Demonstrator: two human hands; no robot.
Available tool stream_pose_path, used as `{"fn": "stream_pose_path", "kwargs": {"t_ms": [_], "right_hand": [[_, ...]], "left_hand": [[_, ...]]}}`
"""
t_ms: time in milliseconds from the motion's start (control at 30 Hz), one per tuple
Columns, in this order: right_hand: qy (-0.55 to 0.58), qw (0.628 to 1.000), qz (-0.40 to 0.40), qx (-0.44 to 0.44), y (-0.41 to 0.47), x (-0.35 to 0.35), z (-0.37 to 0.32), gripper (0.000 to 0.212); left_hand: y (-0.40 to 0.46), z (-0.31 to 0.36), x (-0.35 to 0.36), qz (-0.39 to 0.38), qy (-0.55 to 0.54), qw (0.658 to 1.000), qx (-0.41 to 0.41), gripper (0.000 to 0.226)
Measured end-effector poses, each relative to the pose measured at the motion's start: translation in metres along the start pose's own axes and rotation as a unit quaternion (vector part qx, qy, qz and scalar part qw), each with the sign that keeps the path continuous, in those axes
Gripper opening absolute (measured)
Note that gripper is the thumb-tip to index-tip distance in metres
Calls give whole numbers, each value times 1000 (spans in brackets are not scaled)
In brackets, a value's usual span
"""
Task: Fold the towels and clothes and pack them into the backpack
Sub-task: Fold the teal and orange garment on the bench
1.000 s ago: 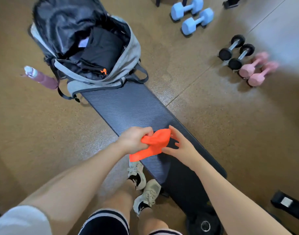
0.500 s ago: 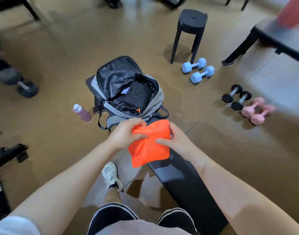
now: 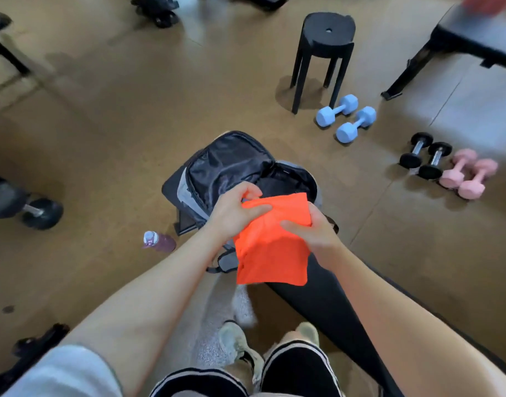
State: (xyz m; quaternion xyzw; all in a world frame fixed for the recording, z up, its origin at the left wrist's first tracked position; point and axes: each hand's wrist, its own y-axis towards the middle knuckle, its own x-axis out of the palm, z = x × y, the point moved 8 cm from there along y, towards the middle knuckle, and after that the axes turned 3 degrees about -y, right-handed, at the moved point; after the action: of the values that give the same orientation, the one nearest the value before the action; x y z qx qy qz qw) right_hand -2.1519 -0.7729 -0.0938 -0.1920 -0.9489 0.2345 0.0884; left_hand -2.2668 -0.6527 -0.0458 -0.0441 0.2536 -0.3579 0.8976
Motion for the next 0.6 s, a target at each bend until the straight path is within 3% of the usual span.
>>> {"fn": "stream_pose_path", "kwargs": {"t_ms": [100,267,400,533,600], "right_hand": [[18,998,38,40,35,-10,15,43],[71,988,86,108,96,-34,51,28],[94,975,122,160,149,-49,81,29],[89,964,163,189,202,-58,106,24],[83,955,206,196,226,-64,121,34]], "left_hand": [[37,-30,8,-39,-75,993,-88,40],[97,-74,32,-99,-81,982,-138,40],[154,-100,50,-62,-42,988,-131,30],[204,-134,61,-28,37,991,-128,36],[220,-151,63,-9,49,991,-121,38]]}}
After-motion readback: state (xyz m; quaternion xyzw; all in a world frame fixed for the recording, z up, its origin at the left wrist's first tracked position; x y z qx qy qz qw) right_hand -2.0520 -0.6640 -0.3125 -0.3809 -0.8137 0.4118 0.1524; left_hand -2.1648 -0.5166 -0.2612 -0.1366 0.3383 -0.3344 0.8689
